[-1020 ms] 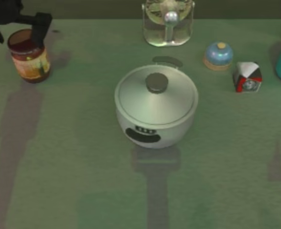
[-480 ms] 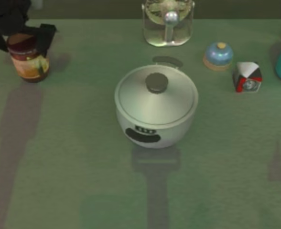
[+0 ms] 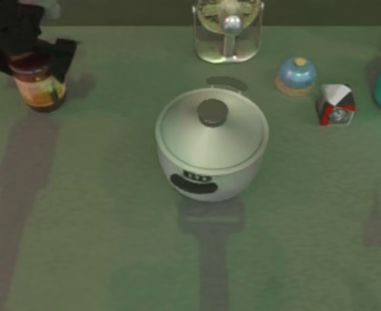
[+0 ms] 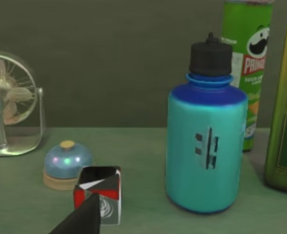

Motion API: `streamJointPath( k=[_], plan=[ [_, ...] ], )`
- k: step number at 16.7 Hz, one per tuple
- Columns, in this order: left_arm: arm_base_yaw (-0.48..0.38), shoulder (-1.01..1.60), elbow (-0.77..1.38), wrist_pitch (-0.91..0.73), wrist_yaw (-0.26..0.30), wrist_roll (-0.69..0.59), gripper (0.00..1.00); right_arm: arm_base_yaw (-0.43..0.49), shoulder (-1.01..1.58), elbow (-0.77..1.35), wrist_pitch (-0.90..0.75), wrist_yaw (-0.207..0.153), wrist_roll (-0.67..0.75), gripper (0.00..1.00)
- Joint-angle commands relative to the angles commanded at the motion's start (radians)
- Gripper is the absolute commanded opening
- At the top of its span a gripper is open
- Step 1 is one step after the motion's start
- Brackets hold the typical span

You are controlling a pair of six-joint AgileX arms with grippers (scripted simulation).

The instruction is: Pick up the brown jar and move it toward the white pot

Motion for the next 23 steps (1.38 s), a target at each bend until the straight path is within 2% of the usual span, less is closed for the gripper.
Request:
streamJointPath(
  k=[11, 23],
  plan=[
    [0.0, 0.0, 0.0, 0.0, 0.0, 0.0, 0.02, 0.0, 0.0, 0.0, 0.0, 0.0, 0.0, 1.0],
    [0.002, -0.038, -0.038, 0.002, -0.002, 0.0, 0.0, 0.0, 0.0, 0.0, 0.0, 0.0, 0.0, 1.0]
  ],
)
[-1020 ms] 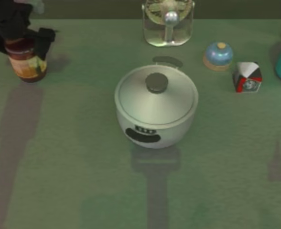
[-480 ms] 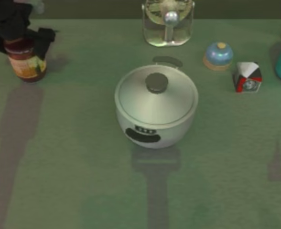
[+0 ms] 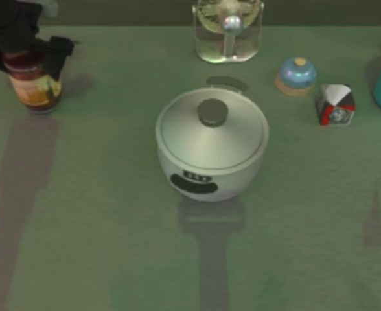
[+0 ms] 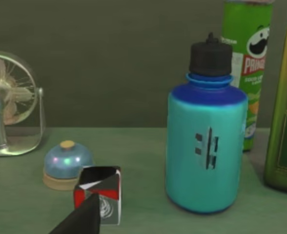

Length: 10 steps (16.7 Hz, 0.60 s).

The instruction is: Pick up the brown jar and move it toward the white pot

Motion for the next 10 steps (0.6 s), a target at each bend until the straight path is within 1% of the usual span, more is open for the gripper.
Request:
streamJointPath(
  k=[3, 7, 10],
  plan=[
    [0.004, -0.131, -0.133, 0.004, -0.002, 0.001, 0.0, 0.0, 0.0, 0.0, 0.0, 0.0, 0.0, 1.0],
    [0.013, -0.377, -0.387, 0.009, -0.004, 0.0, 0.0, 0.0, 0.0, 0.0, 0.0, 0.0, 0.0, 1.0],
    [0.018, -0.49, -0.502, 0.01, -0.005, -0.001, 0.0, 0.0, 0.0, 0.0, 0.0, 0.0, 0.0, 1.0]
  ],
)
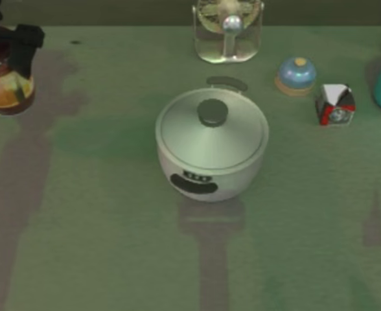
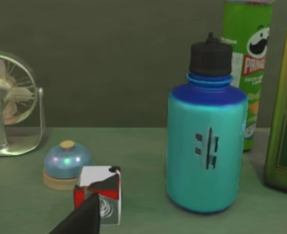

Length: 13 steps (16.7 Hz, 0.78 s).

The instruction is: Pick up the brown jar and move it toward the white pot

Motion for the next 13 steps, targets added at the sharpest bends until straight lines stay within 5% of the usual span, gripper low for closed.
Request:
streamJointPath(
  k=[7, 13],
  plan=[
    [-0.015, -0.022, -0.03, 0.007, -0.004, -0.014, 0.0, 0.0, 0.0, 0.0, 0.0, 0.0, 0.0, 1.0],
    [-0.162, -0.065, -0.191, 0.12, -0.051, -0.261, 0.0, 0.0, 0.0, 0.0, 0.0, 0.0, 0.0, 1.0]
  ],
)
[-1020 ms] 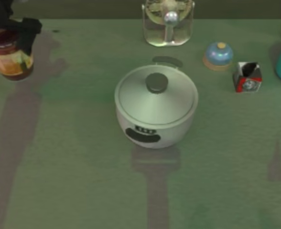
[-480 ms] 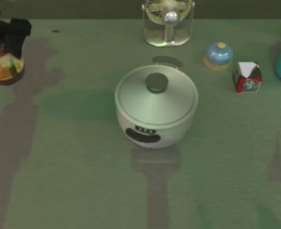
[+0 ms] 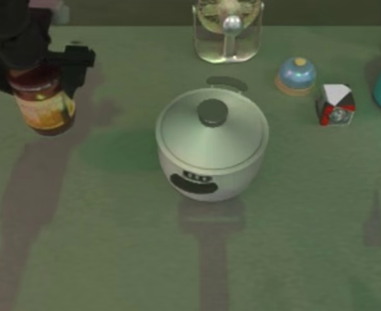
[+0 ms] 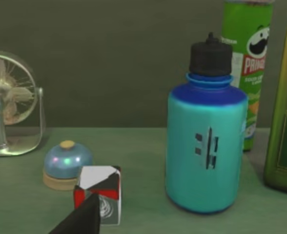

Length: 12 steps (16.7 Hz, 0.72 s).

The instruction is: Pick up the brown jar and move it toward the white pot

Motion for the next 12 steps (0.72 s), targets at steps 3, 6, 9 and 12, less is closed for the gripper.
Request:
streamJointPath(
  k=[3, 6, 9, 12],
  plan=[
    [-0.086, -0.029, -0.097, 0.069, -0.027, -0.15, 0.0, 0.0, 0.0, 0.0, 0.0, 0.0, 0.0, 1.0],
    [-0.138, -0.045, -0.158, 0.11, -0.043, -0.226, 0.0, 0.0, 0.0, 0.0, 0.0, 0.0, 0.0, 1.0],
    [-0.141, -0.046, -0.162, 0.112, -0.044, -0.23, 0.0, 0.0, 0.0, 0.0, 0.0, 0.0, 0.0, 1.0],
    [-0.136, -0.036, -0.17, 0.125, -0.043, -0.227, 0.0, 0.0, 0.0, 0.0, 0.0, 0.0, 0.0, 1.0]
  ],
)
